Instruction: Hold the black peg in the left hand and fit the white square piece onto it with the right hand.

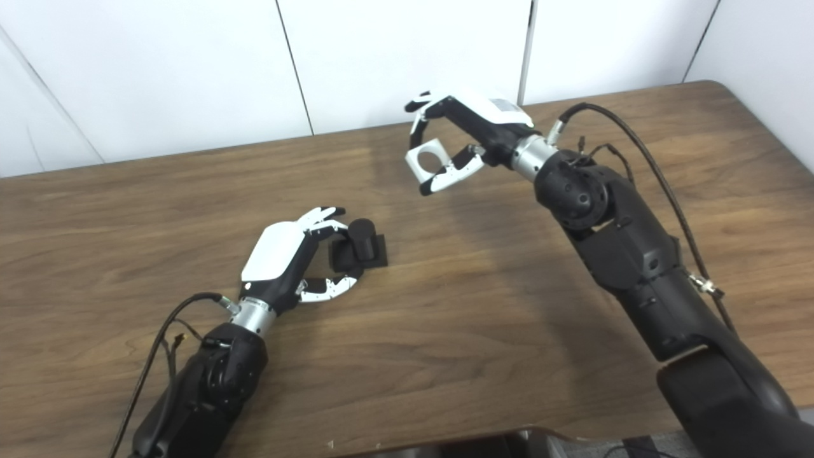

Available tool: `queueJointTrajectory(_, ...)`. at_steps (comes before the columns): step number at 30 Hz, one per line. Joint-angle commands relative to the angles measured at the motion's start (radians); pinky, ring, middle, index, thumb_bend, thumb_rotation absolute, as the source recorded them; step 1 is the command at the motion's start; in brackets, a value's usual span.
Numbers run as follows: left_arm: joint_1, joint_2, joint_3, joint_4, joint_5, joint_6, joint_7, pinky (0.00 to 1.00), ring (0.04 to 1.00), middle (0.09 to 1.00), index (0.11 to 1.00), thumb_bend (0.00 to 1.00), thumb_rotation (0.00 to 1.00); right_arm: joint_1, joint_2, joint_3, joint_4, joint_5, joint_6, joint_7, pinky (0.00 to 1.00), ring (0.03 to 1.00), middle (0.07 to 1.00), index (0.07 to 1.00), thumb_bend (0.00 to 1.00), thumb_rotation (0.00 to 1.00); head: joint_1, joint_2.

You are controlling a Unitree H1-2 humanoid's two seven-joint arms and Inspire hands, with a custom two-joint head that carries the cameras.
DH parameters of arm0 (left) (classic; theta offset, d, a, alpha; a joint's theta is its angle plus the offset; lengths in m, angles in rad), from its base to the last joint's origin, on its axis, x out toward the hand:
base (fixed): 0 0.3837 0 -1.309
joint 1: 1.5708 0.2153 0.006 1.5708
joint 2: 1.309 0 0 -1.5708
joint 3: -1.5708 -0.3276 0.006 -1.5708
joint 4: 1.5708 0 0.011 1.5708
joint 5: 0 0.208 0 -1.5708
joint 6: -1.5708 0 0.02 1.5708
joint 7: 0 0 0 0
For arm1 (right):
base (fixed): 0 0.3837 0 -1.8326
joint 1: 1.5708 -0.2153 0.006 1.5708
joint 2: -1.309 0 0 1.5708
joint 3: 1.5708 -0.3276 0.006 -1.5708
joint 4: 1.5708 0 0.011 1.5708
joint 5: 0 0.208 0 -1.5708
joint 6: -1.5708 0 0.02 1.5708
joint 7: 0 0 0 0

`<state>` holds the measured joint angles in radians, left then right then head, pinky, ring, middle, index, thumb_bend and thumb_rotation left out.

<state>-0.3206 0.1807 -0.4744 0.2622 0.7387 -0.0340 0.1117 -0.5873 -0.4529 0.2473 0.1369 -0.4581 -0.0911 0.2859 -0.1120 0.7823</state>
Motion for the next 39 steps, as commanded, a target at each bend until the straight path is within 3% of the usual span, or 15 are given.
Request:
queueJointTrajectory(1, 0.029, 0.01, -0.02, 0.064, 0.018, 0.068, -0.084, 0.83, 0.921, 0.894, 0.632, 0.71, 0.27, -0.029, 0.008, -0.009, -0.066, 0.009, 0.019, 0.011, 0.78, 0.901, 0.859, 0.494, 0.52, 0.16, 0.0, 0.002)
queueJointTrajectory(5, 0.028, 0.007, -0.019, 0.062, 0.018, 0.072, -0.088, 0.84, 0.926, 0.897, 0.634, 0.71, 0.27, -0.019, 0.02, 0.005, -0.096, -0.014, 0.005, 0.019, 0.75, 0.897, 0.856, 0.494, 0.52, 0.16, 0.004, 0.004)
queueJointTrajectory(16, 0.016, 0.001, -0.021, 0.088, 0.021, 0.058, -0.073, 0.83, 0.923, 0.897, 0.626, 0.71, 0.29, 0.007, 0.074, 0.032, -0.157, 0.019, 0.0, 0.067, 0.8, 0.89, 0.851, 0.492, 0.52, 0.16, 0.013, 0.005)
queueJointTrajectory(29, 0.016, -0.005, -0.019, 0.081, 0.021, 0.063, -0.077, 0.83, 0.924, 0.899, 0.631, 0.72, 0.29, 0.006, 0.113, 0.05, -0.215, 0.02, 0.056, 0.136, 0.79, 0.91, 0.86, 0.492, 0.52, 0.16, 0.02, 0.004)
queueJointTrajectory(39, 0.024, -0.007, -0.019, 0.069, 0.022, 0.066, -0.079, 0.84, 0.928, 0.902, 0.629, 0.72, 0.29, 0.006, 0.128, 0.063, -0.199, 0.01, 0.064, 0.144, 0.8, 0.914, 0.861, 0.492, 0.52, 0.16, 0.025, 0.005)
